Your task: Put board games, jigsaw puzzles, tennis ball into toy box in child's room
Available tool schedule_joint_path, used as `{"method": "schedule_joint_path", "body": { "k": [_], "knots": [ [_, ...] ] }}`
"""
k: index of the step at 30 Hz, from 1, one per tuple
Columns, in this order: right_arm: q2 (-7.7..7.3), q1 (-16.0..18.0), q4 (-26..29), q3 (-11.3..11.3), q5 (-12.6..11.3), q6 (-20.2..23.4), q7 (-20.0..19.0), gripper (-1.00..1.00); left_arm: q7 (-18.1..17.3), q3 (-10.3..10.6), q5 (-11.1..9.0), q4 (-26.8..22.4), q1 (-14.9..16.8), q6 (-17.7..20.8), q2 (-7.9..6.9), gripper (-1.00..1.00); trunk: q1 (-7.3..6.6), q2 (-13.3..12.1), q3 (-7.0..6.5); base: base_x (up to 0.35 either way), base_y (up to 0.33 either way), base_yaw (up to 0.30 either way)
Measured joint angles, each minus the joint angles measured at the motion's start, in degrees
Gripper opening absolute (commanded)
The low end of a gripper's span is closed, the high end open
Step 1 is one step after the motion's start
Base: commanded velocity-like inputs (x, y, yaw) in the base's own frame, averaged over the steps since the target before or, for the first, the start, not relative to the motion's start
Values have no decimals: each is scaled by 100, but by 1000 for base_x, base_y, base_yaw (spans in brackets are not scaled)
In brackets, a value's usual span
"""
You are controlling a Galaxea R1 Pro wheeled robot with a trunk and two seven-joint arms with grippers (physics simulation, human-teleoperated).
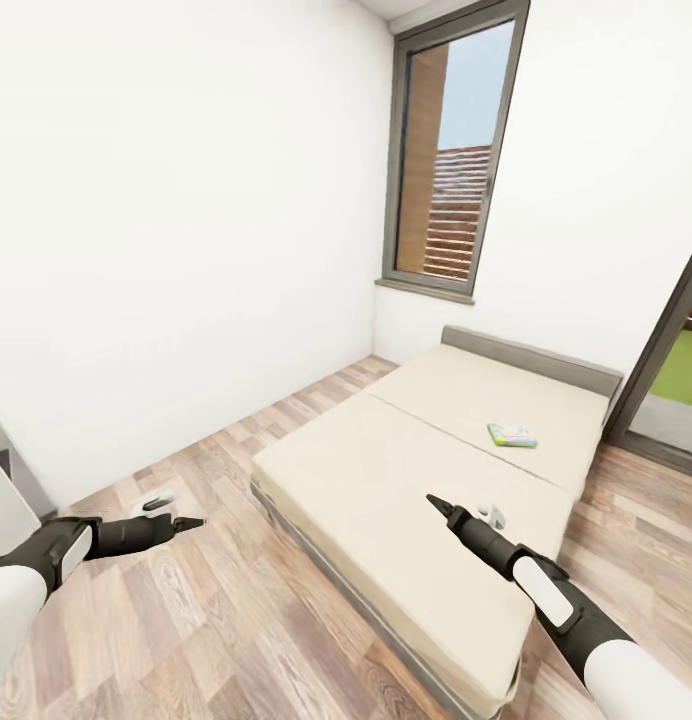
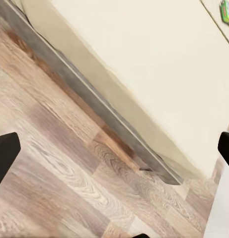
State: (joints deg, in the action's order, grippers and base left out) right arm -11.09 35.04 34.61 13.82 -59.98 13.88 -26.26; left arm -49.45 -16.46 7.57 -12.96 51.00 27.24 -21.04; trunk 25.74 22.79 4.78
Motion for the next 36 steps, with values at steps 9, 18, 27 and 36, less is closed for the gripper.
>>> {"method": "schedule_joint_path", "body": {
  "k": [9, 18, 27, 36],
  "knots": [
    [4, 2, 0, 0, 0, 0, 0, 100, 0, 3, 1, 0, 0, 0, 6, 100, 0, -1, 0, 0, -15, 293],
    [4, -1, 0, 0, 0, 1, 0, 100, -2, 8, 10, 0, -1, -1, 11, 100, 0, -1, 0, 0, -177, 293],
    [2, 1, 0, 0, 0, 0, 0, 100, -1, 1, 11, 0, -21, 0, 33, 100, 0, -1, 0, 0, -63, 293],
    [4, 3, 0, 0, 0, 0, 0, 100, 0, 6, 10, 0, -26, 0, 39, 100, 0, -1, 0, 0, -3, 293]
  ]
}}
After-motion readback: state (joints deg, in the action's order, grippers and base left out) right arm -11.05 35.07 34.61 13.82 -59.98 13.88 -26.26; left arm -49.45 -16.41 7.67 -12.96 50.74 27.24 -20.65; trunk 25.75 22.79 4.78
